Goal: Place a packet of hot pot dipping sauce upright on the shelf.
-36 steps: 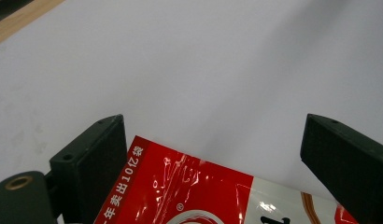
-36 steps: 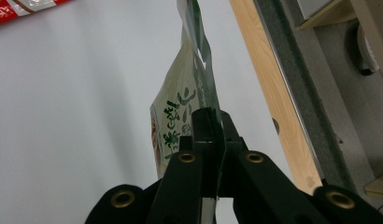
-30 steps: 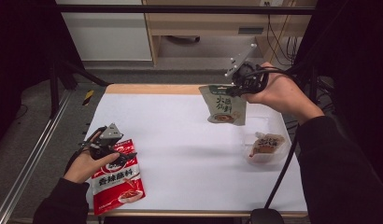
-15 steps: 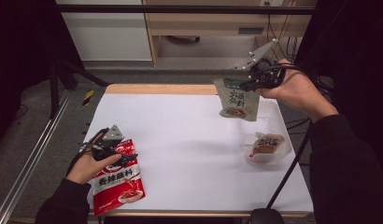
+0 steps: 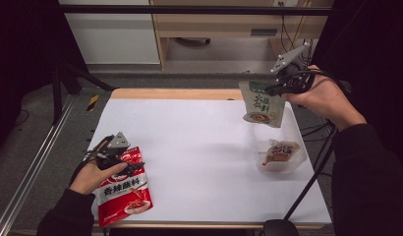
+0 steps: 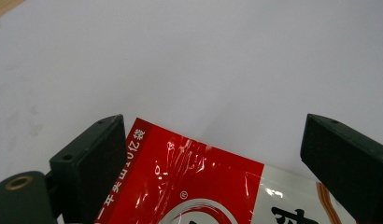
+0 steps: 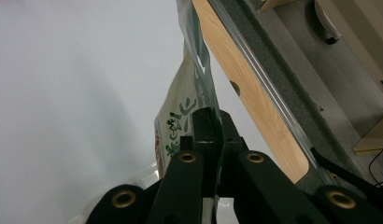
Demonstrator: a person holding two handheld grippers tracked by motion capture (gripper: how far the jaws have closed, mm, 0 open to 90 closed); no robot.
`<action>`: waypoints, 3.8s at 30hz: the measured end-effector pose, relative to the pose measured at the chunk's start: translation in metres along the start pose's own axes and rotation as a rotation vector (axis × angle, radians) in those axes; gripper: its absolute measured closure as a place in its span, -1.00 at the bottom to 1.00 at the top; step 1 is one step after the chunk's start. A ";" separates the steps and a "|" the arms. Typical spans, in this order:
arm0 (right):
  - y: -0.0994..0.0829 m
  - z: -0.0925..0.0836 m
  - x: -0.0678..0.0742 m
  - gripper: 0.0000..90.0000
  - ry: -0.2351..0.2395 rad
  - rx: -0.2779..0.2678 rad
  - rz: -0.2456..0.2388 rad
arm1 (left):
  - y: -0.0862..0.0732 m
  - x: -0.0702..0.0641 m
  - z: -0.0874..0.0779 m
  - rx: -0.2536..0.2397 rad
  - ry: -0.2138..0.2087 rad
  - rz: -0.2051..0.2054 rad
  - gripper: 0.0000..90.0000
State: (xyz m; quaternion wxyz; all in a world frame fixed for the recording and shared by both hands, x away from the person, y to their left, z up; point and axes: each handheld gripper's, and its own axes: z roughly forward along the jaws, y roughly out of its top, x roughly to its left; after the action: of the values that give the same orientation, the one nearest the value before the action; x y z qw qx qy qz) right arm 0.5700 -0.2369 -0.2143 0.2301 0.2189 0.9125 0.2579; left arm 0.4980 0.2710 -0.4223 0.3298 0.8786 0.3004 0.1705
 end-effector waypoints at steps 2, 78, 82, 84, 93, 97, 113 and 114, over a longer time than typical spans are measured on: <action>-0.003 0.000 -0.001 1.00 -0.004 -0.003 0.006 | 0.000 -0.001 0.000 -0.002 -0.001 -0.003 -0.84; -0.084 0.014 0.012 1.00 0.141 -0.040 0.059 | -0.002 -0.004 0.004 0.023 -0.014 0.012 -0.84; -0.087 0.021 0.012 1.00 0.144 -0.028 0.067 | -0.002 -0.003 0.003 0.020 -0.016 0.012 -0.84; -0.089 0.023 0.011 1.00 0.140 -0.029 0.063 | -0.002 -0.003 0.004 0.022 -0.015 0.011 -0.84; -0.097 0.026 0.006 1.00 0.131 -0.052 0.091 | -0.001 -0.005 0.006 0.026 -0.019 0.014 -0.84; -0.100 0.027 0.007 1.00 0.134 -0.052 0.090 | -0.002 -0.005 0.005 0.027 -0.022 0.014 -0.84; -0.123 0.040 0.013 1.00 0.160 -0.036 0.122 | -0.002 -0.003 0.004 0.026 -0.016 0.008 -0.84; -0.126 0.039 0.013 1.00 0.161 -0.041 0.127 | -0.002 -0.004 0.004 0.029 -0.016 0.011 -0.84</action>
State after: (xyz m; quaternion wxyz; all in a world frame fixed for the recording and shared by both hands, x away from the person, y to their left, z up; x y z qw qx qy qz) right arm 0.5449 -0.3123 -0.3199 0.1439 0.2499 0.9068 0.3074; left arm 0.4966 0.2679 -0.4273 0.3183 0.8862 0.2956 0.1610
